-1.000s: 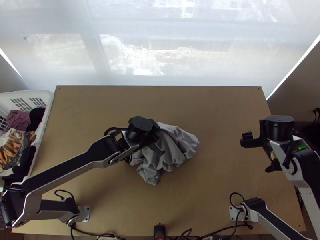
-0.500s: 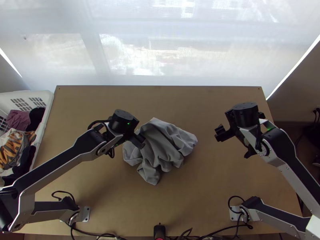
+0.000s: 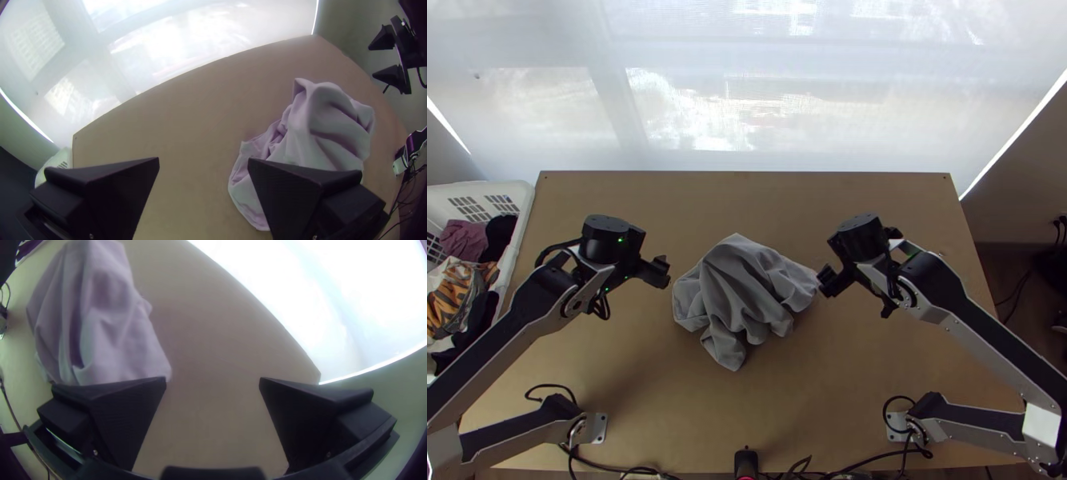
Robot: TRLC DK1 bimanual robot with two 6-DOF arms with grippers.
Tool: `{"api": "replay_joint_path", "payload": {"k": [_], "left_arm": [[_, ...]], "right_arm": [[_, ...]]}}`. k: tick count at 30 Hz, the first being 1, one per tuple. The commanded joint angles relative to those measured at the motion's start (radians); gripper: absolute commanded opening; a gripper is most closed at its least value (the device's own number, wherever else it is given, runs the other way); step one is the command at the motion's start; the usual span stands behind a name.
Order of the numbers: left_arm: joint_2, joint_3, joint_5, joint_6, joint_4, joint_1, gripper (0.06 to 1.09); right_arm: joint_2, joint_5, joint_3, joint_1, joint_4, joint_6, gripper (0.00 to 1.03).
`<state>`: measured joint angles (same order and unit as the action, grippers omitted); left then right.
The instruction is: Fold the t-shirt
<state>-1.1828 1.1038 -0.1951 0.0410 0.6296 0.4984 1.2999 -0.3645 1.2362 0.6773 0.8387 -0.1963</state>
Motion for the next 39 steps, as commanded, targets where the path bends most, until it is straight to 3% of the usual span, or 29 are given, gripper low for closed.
{"api": "replay_joint_path", "payload": {"k": [1, 14, 22, 31, 35, 38, 39], "left_arm": [[0.117, -0.105, 0.003, -0.009, 0.007, -0.075, 1.03], [0.18, -0.174, 0.003, -0.009, 0.004, -0.1, 1.03], [0.152, -0.208, 0.014, -0.001, -0.004, -0.092, 1.03], [0.094, -0.222, 0.068, 0.0, -0.005, -0.061, 1.03], [0.089, -0.228, 0.075, -0.001, -0.007, -0.05, 1.03], [0.086, -0.236, 0.079, 0.002, -0.007, -0.047, 1.03], [0.086, -0.236, 0.083, 0.002, -0.007, -0.047, 1.03]], "right_arm": [[0.058, 0.088, -0.004, 0.085, -0.003, -0.022, 0.98], [0.179, 0.206, 0.012, 0.134, -0.021, -0.015, 0.96], [0.211, 0.213, 0.032, 0.153, -0.013, -0.012, 0.96], [0.266, 0.282, 0.011, 0.183, 0.034, -0.02, 0.86], [0.288, 0.341, 0.032, 0.183, 0.042, -0.018, 0.45], [0.294, 0.345, 0.045, 0.18, 0.04, -0.023, 0.07], [0.294, 0.345, 0.049, 0.176, 0.04, -0.025, 0.03]]}}
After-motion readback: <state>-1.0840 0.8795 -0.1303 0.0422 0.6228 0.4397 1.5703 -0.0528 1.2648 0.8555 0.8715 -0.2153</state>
